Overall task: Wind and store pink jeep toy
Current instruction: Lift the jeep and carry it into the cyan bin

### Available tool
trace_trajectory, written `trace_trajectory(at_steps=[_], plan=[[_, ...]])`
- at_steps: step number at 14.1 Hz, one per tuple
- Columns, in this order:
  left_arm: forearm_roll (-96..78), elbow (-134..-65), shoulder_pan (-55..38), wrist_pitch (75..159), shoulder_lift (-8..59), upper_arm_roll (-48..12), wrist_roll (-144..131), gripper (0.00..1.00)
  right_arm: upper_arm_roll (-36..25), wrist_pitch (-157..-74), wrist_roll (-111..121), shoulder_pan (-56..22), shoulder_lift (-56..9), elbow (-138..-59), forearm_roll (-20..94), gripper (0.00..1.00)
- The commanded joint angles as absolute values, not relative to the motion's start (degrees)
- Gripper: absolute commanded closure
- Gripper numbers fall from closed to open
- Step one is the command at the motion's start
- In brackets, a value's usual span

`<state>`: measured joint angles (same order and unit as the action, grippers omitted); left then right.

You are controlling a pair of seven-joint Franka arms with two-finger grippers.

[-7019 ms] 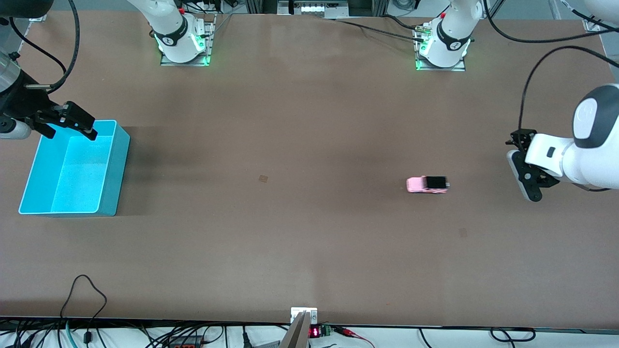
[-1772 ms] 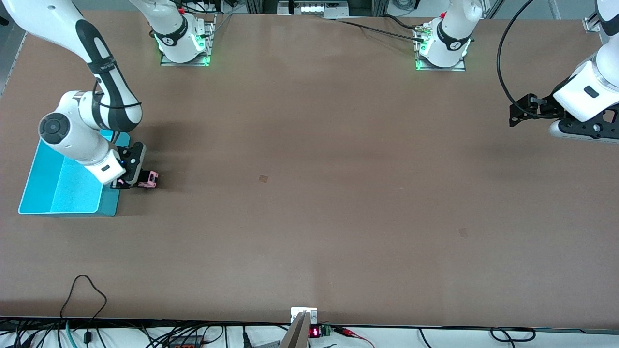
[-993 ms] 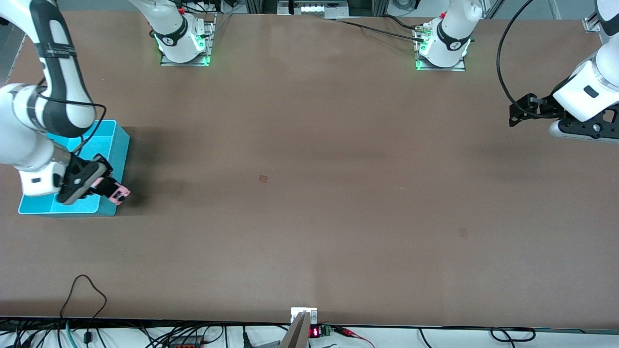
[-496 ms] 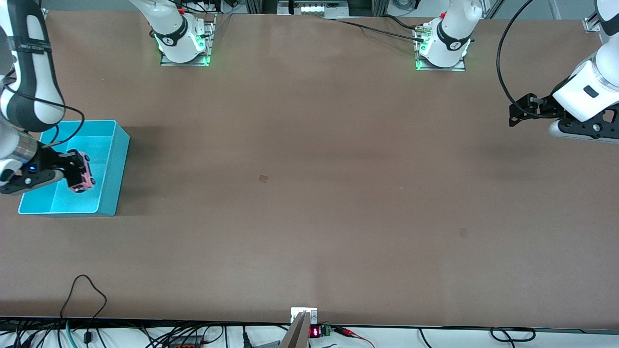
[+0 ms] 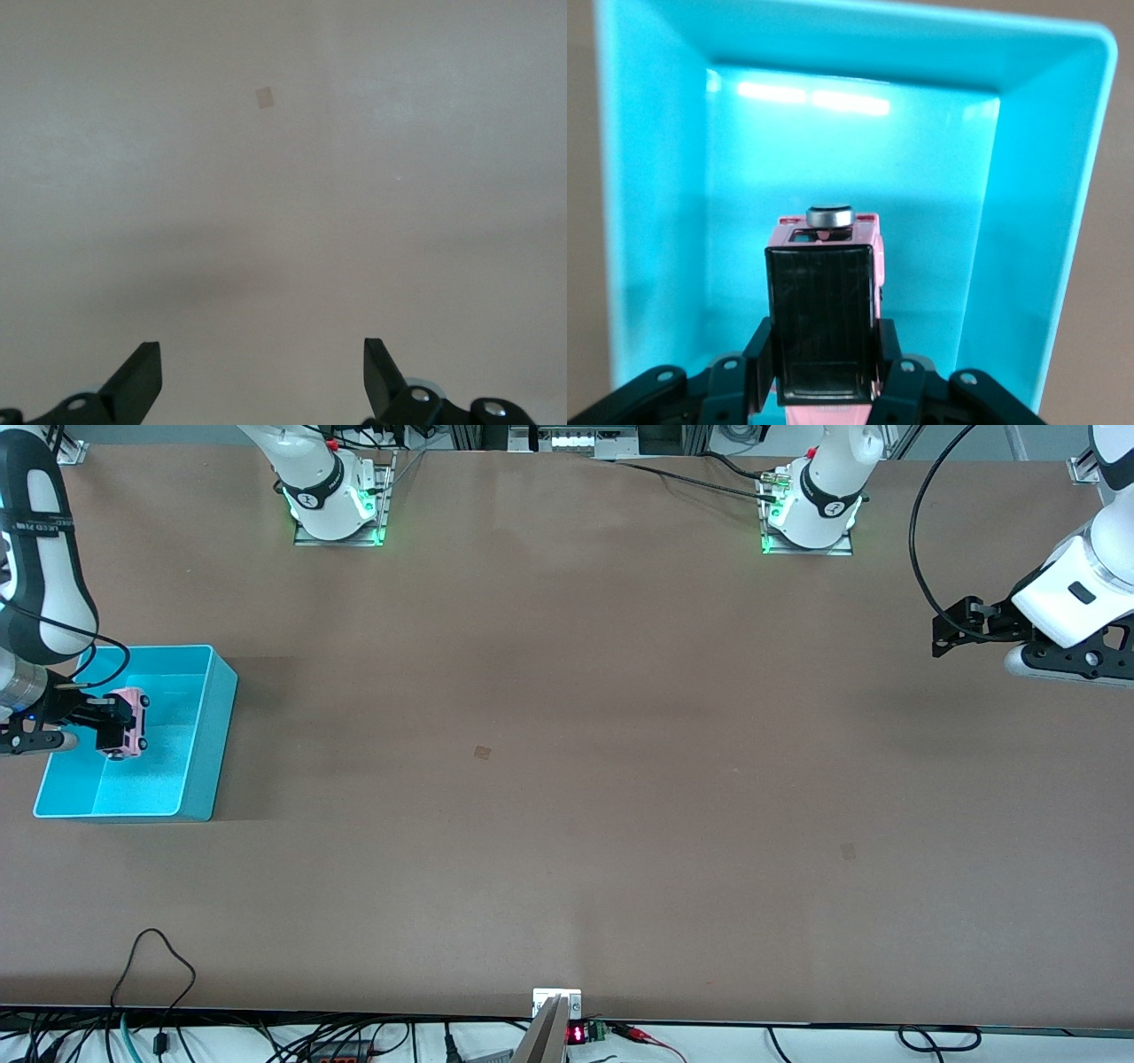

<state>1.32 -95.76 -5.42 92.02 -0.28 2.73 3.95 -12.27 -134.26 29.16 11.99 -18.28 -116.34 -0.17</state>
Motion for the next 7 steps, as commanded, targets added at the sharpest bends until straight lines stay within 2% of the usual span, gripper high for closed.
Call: trace_trajectory(at_steps=[1,7], plan=[[0.6,-95.8,-5.7,90.9,-1.1,2.8,4.2,0.0,-11.6,-138.2,28.5,13.1,-19.1,-120.0,0.1,1.0],[0.6,-95.0,-5.7,90.5,-1.1,1.7,4.1,0.0,-11.5,-139.5,29.2,14.3,-23.6,-119.8,2.9,1.0]])
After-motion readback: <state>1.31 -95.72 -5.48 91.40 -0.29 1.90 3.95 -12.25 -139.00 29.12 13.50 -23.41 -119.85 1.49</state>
